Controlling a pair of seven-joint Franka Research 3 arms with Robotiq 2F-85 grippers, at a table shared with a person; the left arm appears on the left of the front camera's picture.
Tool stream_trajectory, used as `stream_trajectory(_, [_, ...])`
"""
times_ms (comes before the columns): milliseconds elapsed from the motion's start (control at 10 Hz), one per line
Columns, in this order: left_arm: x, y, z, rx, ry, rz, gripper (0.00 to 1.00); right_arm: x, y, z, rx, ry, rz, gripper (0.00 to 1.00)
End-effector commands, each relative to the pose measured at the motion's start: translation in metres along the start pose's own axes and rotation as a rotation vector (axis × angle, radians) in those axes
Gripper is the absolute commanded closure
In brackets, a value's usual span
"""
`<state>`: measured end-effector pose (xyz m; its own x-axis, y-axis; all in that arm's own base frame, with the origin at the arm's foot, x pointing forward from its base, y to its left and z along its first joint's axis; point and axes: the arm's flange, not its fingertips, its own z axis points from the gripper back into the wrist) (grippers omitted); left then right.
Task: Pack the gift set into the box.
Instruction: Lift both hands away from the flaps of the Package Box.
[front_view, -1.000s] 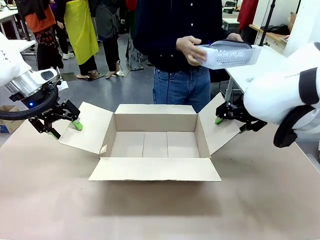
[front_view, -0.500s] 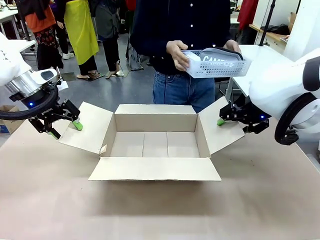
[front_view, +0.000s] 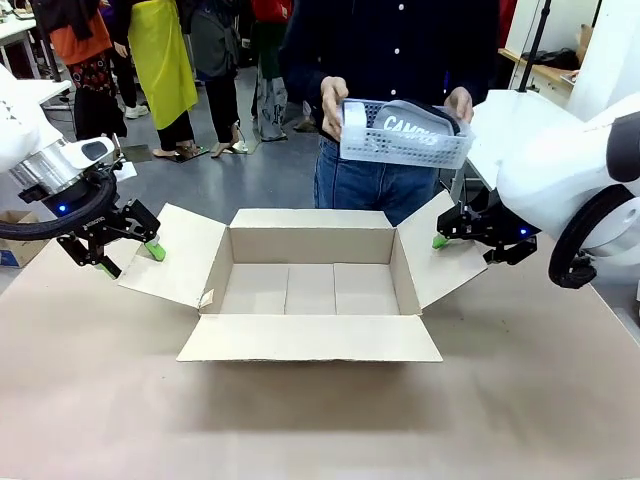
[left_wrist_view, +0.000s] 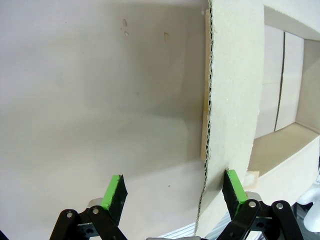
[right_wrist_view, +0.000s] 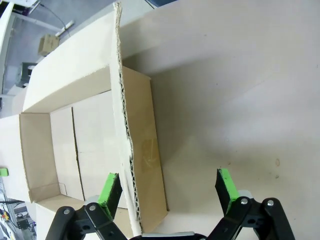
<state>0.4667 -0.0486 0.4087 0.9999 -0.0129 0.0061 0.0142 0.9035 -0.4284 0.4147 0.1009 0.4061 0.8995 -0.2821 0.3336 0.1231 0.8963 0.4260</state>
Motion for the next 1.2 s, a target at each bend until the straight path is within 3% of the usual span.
stream_trajectory(0, [-0.0022, -0.0006, 0.0015, 0.013, -0.005, 0.008, 0.00, -0.0007, -0.0012, 0.0007, 0.004, -0.003, -0.008, 0.00])
stream_trajectory(1100, [-0.0022, -0.0006, 0.0015, 0.013, -0.005, 0.008, 0.00, -0.0007, -0.0012, 0.0007, 0.004, -0.003, -0.008, 0.00])
